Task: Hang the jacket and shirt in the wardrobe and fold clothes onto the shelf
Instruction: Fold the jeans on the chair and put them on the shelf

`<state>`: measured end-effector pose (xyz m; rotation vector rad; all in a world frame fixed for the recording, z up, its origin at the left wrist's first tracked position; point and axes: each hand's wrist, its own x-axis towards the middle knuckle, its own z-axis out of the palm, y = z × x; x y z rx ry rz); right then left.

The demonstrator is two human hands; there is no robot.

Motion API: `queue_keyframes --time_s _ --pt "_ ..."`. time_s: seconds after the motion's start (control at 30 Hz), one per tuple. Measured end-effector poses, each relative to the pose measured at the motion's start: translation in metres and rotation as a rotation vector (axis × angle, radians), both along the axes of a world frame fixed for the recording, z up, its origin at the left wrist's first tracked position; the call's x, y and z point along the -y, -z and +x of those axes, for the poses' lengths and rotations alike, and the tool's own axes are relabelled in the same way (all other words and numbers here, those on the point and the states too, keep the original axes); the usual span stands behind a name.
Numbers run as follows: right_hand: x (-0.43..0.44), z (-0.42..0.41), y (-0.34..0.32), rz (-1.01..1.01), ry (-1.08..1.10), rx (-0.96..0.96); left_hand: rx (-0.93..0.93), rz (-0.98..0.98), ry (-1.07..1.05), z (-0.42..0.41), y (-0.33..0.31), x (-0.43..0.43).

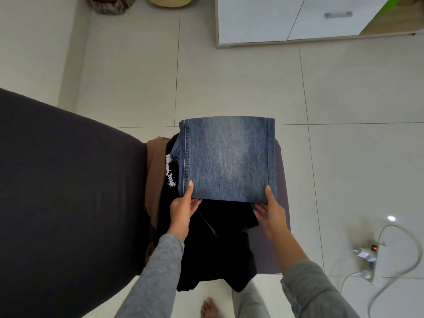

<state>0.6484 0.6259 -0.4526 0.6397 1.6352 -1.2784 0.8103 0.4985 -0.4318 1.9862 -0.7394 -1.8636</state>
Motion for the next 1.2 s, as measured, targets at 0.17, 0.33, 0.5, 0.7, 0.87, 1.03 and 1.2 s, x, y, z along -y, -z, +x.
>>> queue_keyframes --time_s 0.17,0.33,0.5,0.7,0.87,1.03,1.2 --pt "0.012 -0.028 0.002 0.088 -0.032 0.035 -0.107 0.181 -0.026 -0.009 0.001 0.031" --pt "0.029 -0.041 0.003 0.321 -0.376 -0.175 -0.047 0.276 0.053 -0.012 0.008 0.059" --pt "0.047 -0.065 0.0 0.259 -0.566 -0.331 0.082 0.175 0.208 -0.02 0.006 0.076" --pt "0.074 -0.09 -0.003 0.116 -0.572 -0.137 0.059 0.24 0.379 -0.025 0.009 0.111" --pt "0.08 -0.088 0.004 0.119 -0.51 -0.212 -0.115 0.287 0.286 -0.044 0.007 0.121" --pt "0.078 -0.088 0.0 0.043 -0.519 -0.286 -0.063 0.263 0.248 -0.049 0.001 0.117" --pt "0.07 -0.082 -0.02 0.022 -0.561 -0.406 -0.131 0.154 0.175 -0.044 -0.022 0.097"
